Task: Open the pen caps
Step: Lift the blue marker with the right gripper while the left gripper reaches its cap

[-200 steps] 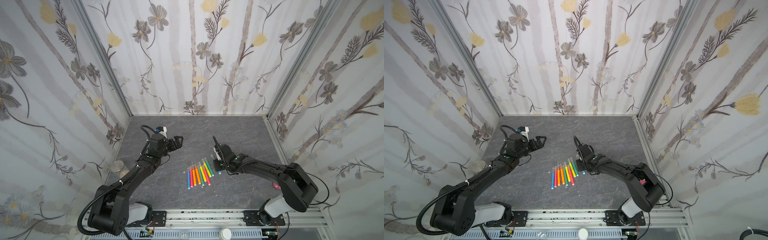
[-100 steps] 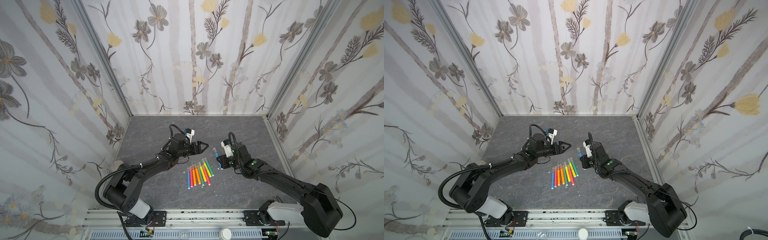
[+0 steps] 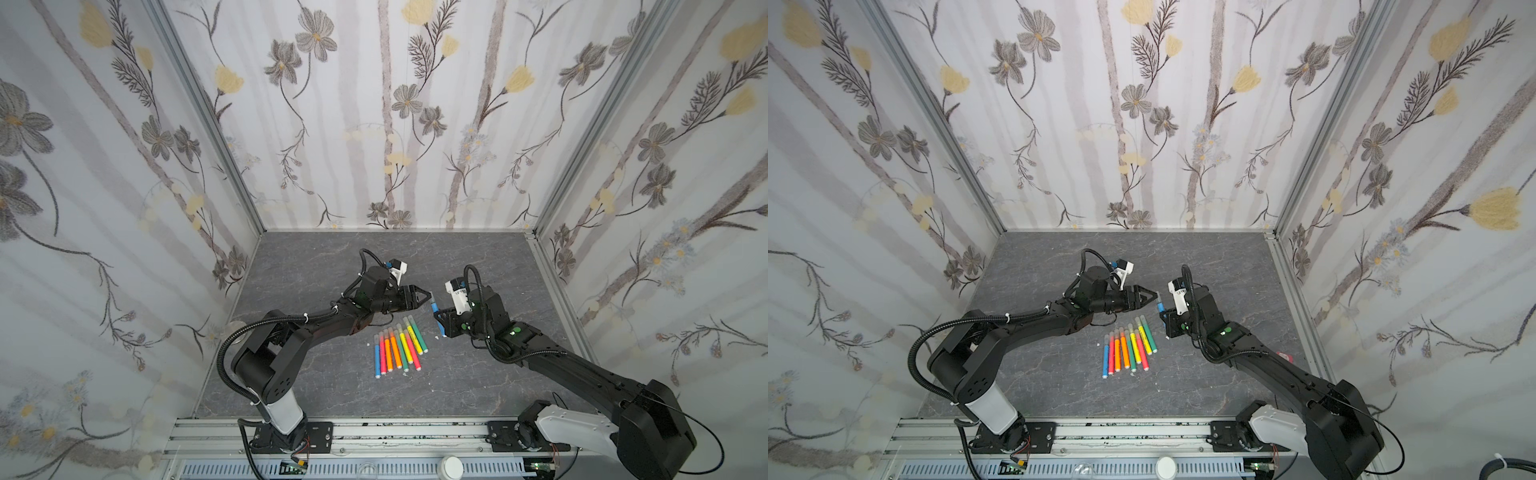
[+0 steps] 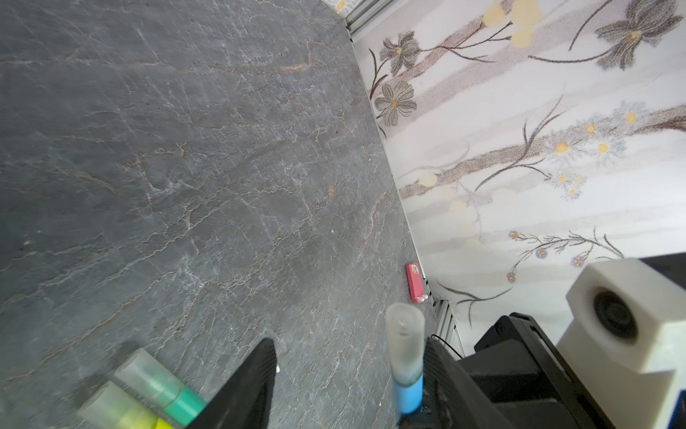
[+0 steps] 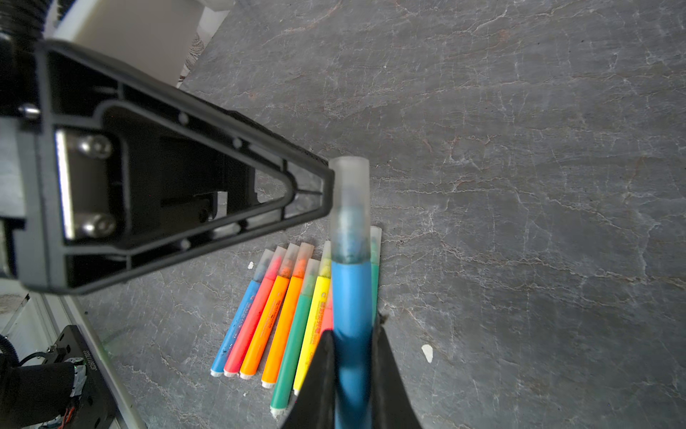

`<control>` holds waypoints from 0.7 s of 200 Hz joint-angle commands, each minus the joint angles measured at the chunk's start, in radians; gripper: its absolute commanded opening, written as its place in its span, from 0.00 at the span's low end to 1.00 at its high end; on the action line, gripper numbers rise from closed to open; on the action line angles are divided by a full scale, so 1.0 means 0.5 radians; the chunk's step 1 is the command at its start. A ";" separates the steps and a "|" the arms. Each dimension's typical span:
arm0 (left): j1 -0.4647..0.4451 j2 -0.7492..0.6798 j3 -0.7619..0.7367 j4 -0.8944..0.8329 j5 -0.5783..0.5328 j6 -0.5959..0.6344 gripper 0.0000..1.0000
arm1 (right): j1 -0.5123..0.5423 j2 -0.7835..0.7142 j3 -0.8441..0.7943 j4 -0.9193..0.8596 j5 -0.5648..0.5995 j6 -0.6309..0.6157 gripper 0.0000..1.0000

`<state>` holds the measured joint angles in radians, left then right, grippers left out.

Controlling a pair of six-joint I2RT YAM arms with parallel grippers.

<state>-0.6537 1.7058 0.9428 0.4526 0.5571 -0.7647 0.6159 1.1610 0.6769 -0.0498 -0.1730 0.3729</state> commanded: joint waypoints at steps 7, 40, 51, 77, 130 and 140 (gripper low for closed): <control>-0.016 0.056 0.056 0.156 0.083 -0.084 0.57 | 0.001 -0.013 -0.004 0.090 0.009 -0.025 0.03; -0.030 0.131 0.087 0.264 0.160 -0.171 0.47 | 0.001 0.026 -0.004 0.107 0.030 -0.053 0.04; -0.030 0.146 0.090 0.277 0.165 -0.182 0.44 | 0.001 0.041 -0.001 0.111 0.030 -0.058 0.04; -0.028 0.153 0.094 0.254 0.147 -0.165 0.40 | -0.002 0.064 -0.001 0.130 0.033 -0.065 0.04; -0.030 0.157 0.111 0.252 0.142 -0.170 0.37 | -0.004 0.129 0.009 0.163 0.036 -0.089 0.03; -0.028 0.157 0.114 0.250 0.150 -0.170 0.36 | -0.004 0.139 0.008 0.177 0.039 -0.089 0.03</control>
<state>-0.6666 1.7828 0.9871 0.5430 0.6250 -0.8413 0.6147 1.2224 0.6762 -0.0177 -0.1612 0.3382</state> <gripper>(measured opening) 0.376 0.125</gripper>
